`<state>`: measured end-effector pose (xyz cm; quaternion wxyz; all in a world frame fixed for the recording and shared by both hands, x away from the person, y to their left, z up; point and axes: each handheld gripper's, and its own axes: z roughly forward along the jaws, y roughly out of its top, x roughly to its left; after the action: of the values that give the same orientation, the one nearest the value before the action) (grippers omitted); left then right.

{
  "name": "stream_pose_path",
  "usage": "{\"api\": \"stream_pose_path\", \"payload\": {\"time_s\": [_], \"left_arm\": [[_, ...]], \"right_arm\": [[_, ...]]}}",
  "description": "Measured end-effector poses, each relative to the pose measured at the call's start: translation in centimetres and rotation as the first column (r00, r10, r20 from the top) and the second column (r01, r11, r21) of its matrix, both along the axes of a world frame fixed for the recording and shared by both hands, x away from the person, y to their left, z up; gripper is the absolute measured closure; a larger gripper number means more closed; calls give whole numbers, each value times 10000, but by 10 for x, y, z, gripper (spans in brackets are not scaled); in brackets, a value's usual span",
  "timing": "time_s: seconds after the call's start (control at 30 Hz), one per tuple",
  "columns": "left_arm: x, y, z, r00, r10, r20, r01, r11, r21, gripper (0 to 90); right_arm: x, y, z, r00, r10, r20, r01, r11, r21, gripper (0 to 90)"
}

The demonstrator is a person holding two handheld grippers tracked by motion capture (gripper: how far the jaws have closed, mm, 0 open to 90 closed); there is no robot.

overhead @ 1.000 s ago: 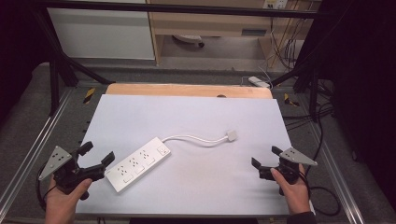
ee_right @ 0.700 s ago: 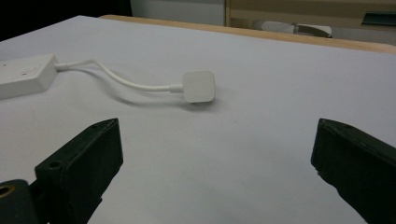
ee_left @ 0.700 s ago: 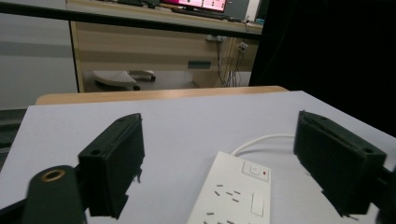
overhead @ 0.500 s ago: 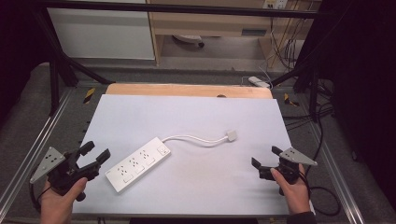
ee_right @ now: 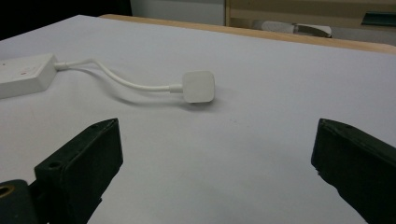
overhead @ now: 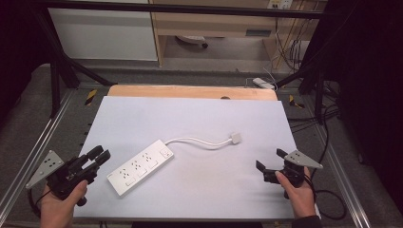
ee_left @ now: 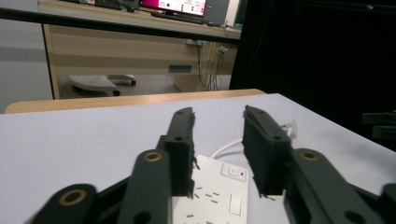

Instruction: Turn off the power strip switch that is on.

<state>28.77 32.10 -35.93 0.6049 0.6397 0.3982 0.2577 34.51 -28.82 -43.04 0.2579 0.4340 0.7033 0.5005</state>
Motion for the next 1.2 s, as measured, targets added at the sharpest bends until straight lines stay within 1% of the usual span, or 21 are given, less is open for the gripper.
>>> {"api": "stream_pose_path", "payload": {"time_s": [0.07,0.1,0.13,0.17,0.2,0.23,0.27,0.3,0.4,0.47,0.53,0.6,0.67,0.87,1.03,1.2], "left_arm": [[-1,0,1,9999,69,73,-70,10000,67,714],[-2,1,1,9999,132,111,-132,9999,62,755],[-2,2,2,9996,206,199,-208,9997,91,771],[-3,2,2,9997,165,178,-166,9998,84,787],[-4,3,3,9995,214,246,-216,9997,75,787],[-4,3,3,9996,151,228,-152,9999,30,817],[-5,4,3,9996,134,242,-136,9999,58,817],[-5,5,4,9996,153,247,-152,9999,-34,830],[-6,6,4,9996,125,237,-123,9999,-66,869],[-6,7,4,9995,164,263,-163,9999,-30,893],[-7,7,5,9996,129,255,-131,9999,52,896],[-7,7,5,9997,105,217,-106,9999,22,898],[-7,7,6,9999,63,128,-65,9999,107,898],[-7,6,5,9998,76,-198,-70,9995,312,899],[-5,4,5,9986,-106,-513,132,9987,502,899],[-4,1,4,9970,-171,-759,222,9975,674,899]], "right_arm": [[0,0,0,10000,8,6,-8,10000,0,24],[0,0,0,10000,1,8,-1,10000,-16,24],[0,0,0,10000,-2,1,2,10000,-20,24],[0,0,0,10000,2,1,-2,10000,-26,24],[0,0,0,10000,2,1,-2,10000,-26,24],[0,0,0,10000,9,-18,-9,10000,-17,24],[0,0,0,10000,9,-18,-9,10000,-17,24],[0,0,0,10000,13,-31,-13,10000,-13,24],[0,0,0,10000,24,-39,-24,10000,-31,24],[0,0,0,10000,14,-34,-14,10000,-49,24],[0,0,0,10000,-8,-31,8,10000,-55,23],[0,0,0,10000,-13,-34,13,10000,-57,24],[0,0,0,10000,-6,-55,5,10000,-62,24],[0,-1,-1,10000,-41,-84,40,10000,-91,24],[1,-1,-1,9999,-52,-113,51,9999,-93,24],[1,-1,-1,9999,-49,-130,48,10000,-81,24]]}}
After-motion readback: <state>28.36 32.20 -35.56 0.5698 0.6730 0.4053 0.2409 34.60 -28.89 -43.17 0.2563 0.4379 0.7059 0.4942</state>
